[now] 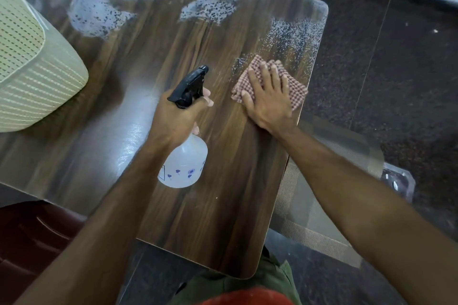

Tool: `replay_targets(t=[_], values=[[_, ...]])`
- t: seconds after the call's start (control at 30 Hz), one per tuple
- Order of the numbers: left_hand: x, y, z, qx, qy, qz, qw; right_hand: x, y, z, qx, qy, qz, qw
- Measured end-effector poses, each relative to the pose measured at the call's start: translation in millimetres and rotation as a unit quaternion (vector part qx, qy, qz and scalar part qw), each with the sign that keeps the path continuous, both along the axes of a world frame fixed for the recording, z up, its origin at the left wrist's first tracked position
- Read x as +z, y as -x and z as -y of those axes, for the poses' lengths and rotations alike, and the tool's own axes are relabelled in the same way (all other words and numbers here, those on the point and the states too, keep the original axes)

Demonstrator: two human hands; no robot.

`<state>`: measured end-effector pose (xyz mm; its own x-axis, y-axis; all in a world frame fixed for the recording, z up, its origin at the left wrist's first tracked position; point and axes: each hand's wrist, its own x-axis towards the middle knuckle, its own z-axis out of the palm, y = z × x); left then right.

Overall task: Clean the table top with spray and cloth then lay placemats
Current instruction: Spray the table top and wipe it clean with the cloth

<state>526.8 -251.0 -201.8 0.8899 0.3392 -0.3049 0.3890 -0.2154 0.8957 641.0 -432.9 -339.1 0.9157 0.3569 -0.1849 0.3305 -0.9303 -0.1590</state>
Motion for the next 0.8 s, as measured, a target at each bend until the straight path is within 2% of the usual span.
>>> replay_targets(t=[0.13, 0.23, 0.33, 0.47, 0.53, 0.67, 0.8], values=[[1, -9, 1, -0.001, -0.005, 0.009, 1.000, 1, 43, -31, 0.092, 0.013, -0.021, 0.995], [4, -15, 0, -0.001, -0.007, 0.013, 1.000, -1, 84, -10, 0.147, -0.019, -0.023, 0.989], [5, -21, -7, 0.000, -0.006, 0.015, 1.000, 0, 77, 24, 0.117, -0.025, -0.028, 0.992], [4, -28, -12, -0.004, -0.011, 0.018, 1.000, 0, 10, 31, -0.003, -0.005, 0.009, 1.000], [3, -32, -12, -0.012, -0.018, 0.022, 1.000, 0, -27, 17, -0.029, -0.013, 0.010, 0.999], [0, -43, -14, -0.018, -0.001, 0.033, 0.999, 2, -50, -33, -0.003, 0.009, -0.010, 1.000], [-3, -57, -12, -0.045, 0.000, 0.032, 0.998, 2, 3, -51, 0.081, -0.009, -0.006, 0.997]])
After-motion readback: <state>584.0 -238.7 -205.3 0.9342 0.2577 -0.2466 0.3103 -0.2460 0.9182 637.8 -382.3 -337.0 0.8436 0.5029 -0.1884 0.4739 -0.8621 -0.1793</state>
